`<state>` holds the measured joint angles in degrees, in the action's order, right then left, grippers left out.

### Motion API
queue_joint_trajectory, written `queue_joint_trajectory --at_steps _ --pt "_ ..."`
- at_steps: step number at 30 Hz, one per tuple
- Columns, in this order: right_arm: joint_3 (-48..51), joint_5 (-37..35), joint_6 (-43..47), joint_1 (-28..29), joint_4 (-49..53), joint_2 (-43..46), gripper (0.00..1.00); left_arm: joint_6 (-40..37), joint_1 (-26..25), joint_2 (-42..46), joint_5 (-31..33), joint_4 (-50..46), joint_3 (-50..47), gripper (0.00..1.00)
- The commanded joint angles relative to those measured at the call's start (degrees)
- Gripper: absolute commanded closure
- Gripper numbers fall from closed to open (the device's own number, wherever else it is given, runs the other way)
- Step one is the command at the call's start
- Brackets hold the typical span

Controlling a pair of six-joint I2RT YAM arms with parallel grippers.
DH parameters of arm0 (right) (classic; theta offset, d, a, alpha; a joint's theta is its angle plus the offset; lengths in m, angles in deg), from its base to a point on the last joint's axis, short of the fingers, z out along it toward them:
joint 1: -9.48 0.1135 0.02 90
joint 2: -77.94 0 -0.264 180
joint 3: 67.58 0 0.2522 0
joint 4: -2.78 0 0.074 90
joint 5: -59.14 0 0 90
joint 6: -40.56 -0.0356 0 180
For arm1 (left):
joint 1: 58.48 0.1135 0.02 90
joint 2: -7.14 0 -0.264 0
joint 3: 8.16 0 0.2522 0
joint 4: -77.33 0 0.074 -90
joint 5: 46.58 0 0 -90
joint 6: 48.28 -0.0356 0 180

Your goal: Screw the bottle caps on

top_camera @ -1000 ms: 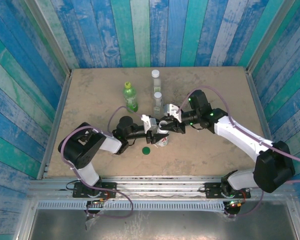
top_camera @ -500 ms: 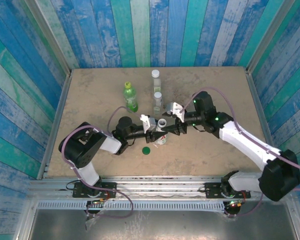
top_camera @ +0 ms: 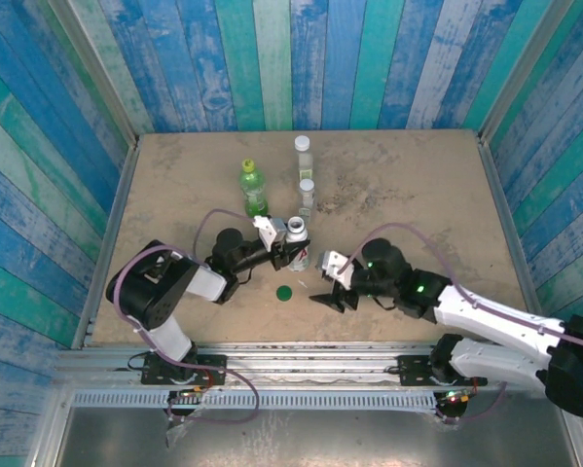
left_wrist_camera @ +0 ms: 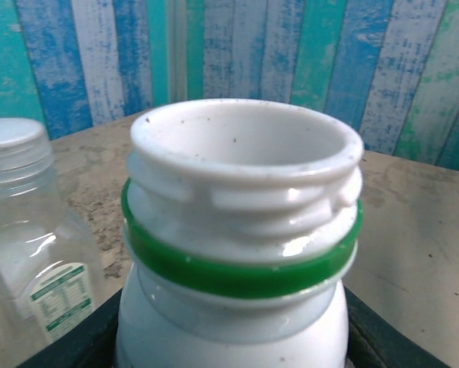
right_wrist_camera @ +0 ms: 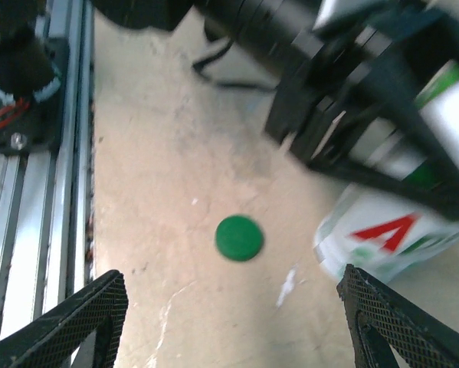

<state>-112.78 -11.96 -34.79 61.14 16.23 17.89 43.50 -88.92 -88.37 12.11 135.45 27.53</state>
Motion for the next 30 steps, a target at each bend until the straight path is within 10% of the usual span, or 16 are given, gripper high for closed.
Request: queue_joint_trajectory --at_steps 1,12,30 --pt "2.30 -6.23 -3.17 3.30 -7.49 -4.95 0.25 0.83 1.08 4.10 3.32 -1.31 -1.00 0.53" --pt "-3.51 -11.25 -0.91 8.18 -16.07 -30.99 0.27 1.16 2.13 5.48 4.74 -2.69 -1.65 0.53" --pt "-11.19 -9.99 -6.57 7.67 -15.47 -42.11 0.51 -0.01 2.31 6.04 4.60 -4.53 -1.53 0.52"
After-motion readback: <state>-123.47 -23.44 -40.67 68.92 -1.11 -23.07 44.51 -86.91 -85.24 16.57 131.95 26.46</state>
